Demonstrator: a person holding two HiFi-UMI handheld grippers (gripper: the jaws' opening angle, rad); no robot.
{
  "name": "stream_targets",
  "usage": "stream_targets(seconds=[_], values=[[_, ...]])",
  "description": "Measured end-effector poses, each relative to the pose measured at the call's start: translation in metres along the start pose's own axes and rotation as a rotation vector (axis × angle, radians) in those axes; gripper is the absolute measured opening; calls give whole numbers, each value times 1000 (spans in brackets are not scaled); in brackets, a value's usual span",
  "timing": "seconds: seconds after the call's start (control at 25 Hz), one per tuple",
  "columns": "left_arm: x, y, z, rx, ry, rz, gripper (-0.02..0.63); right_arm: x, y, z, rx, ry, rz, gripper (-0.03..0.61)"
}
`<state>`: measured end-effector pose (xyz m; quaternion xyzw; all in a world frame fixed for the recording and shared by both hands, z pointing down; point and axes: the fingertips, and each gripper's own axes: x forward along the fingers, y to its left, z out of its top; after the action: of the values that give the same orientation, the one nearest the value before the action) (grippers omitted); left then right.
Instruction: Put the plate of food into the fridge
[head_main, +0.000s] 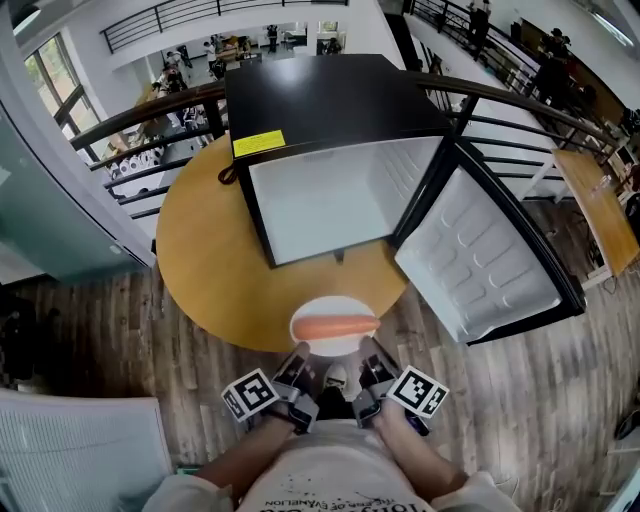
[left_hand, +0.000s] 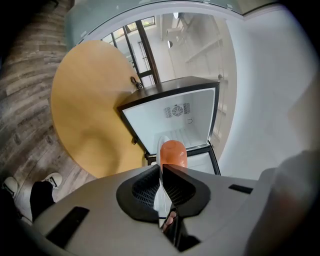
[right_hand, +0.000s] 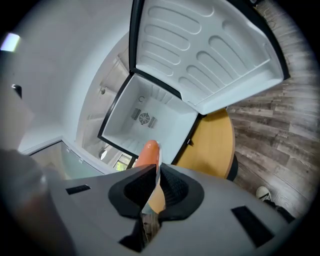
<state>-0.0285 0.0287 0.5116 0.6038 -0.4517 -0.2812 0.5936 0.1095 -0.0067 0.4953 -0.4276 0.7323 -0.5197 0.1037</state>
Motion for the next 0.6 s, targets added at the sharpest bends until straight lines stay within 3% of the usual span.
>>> stream_targets(seconds=[0.2, 0.4, 0.6], values=[[34, 4, 16, 37, -33, 7, 34, 34, -12, 24, -13, 33, 26, 44], [82, -5, 30, -17, -67, -15, 34, 70, -22, 62, -13, 65, 38, 44], [67, -1, 25, -12, -70, 36, 34, 64, -20, 54, 8, 75, 44, 44]])
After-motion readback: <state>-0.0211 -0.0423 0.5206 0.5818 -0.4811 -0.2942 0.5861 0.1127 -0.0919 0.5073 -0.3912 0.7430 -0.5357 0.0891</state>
